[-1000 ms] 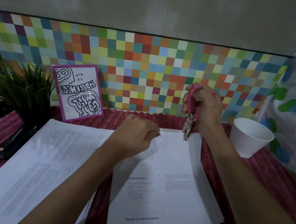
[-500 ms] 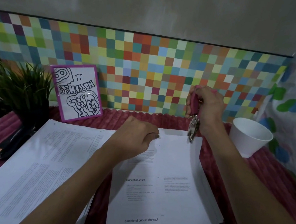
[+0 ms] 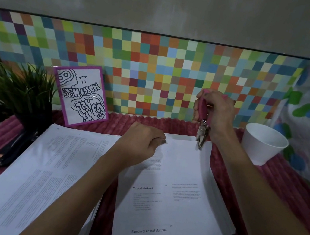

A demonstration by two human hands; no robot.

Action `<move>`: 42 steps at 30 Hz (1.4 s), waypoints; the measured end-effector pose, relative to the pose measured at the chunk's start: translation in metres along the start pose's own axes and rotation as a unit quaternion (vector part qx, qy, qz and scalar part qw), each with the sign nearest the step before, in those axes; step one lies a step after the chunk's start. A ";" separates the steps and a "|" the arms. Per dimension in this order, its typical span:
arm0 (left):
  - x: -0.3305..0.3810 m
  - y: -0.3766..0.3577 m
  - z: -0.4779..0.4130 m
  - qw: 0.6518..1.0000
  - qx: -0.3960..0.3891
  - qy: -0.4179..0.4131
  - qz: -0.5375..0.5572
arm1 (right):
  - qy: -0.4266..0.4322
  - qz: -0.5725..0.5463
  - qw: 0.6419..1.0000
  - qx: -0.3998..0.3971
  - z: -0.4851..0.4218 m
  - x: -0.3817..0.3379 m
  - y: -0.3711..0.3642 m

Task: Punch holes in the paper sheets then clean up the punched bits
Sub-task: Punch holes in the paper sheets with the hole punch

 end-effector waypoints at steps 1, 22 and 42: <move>-0.001 0.000 0.000 1.000 0.000 0.002 0.001 | 0.001 0.004 1.000 -0.001 0.001 -0.001 -0.001; 0.050 -0.006 -0.024 0.996 0.019 -0.006 -0.091 | 0.024 0.070 0.996 0.051 0.008 -0.002 -0.001; 0.031 -0.057 -0.034 0.995 -0.060 0.054 -0.058 | -0.021 0.085 0.987 0.134 0.023 0.014 0.019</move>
Point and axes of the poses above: each hand's wrist, its own z-axis away from the middle knuckle, its own y-axis out of the back of the hand, x = y × z, the point moved 10 cm from there along -z, towards the middle knuckle, and after that the axes turned 5 degrees about -x, right-handed, at the moved point
